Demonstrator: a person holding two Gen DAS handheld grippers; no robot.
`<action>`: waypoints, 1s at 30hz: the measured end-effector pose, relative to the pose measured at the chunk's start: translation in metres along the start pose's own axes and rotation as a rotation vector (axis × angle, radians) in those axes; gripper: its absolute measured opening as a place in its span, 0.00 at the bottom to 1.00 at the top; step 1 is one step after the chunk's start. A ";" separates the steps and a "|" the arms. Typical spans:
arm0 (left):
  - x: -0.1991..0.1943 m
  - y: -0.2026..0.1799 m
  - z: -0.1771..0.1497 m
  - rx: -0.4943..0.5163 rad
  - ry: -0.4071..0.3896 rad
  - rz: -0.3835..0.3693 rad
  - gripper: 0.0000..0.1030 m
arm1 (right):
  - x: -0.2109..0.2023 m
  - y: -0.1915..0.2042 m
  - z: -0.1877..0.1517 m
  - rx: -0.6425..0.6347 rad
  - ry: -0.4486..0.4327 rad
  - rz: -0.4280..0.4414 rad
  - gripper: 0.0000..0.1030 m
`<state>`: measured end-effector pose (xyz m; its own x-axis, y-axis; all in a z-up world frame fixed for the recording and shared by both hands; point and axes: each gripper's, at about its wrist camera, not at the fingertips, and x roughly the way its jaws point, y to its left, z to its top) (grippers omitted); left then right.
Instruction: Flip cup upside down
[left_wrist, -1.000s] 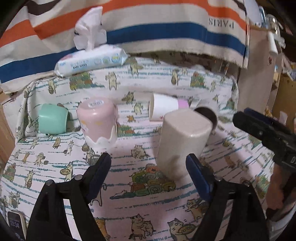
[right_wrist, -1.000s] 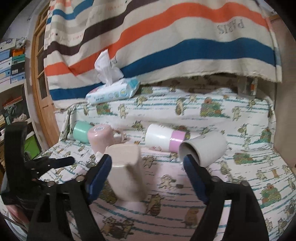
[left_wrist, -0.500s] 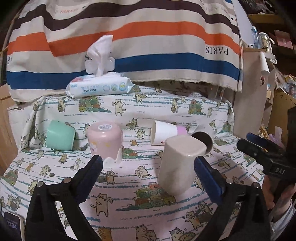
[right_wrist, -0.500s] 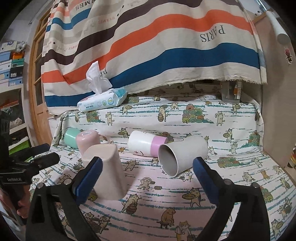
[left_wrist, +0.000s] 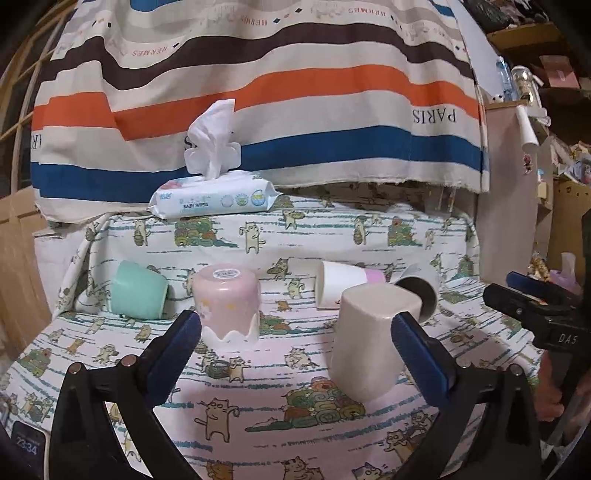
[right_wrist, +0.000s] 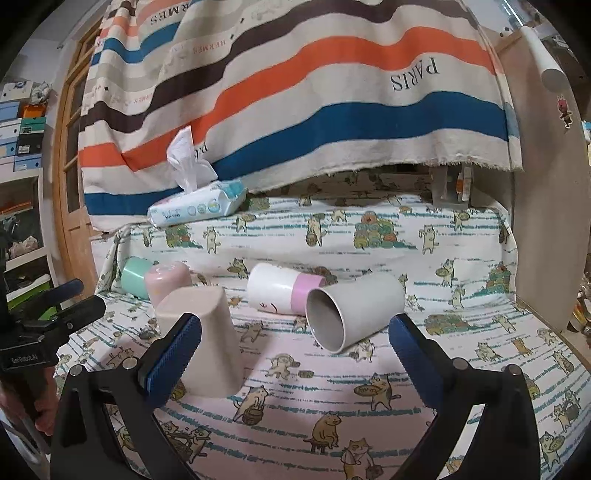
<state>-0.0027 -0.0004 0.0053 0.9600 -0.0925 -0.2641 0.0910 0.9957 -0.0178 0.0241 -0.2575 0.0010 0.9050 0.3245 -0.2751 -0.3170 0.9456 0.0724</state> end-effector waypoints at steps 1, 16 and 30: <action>0.001 -0.001 -0.001 0.003 0.009 0.007 0.99 | 0.001 0.000 0.000 0.000 0.011 -0.003 0.99; 0.002 -0.001 -0.005 0.010 0.038 0.074 1.00 | -0.001 0.015 -0.003 -0.079 0.007 -0.032 0.99; 0.008 -0.001 -0.003 0.004 0.055 0.080 1.00 | -0.001 0.014 -0.003 -0.074 0.005 -0.044 1.00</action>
<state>0.0037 -0.0020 0.0009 0.9484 -0.0117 -0.3169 0.0156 0.9998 0.0098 0.0180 -0.2443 -0.0005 0.9171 0.2823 -0.2815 -0.2972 0.9547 -0.0109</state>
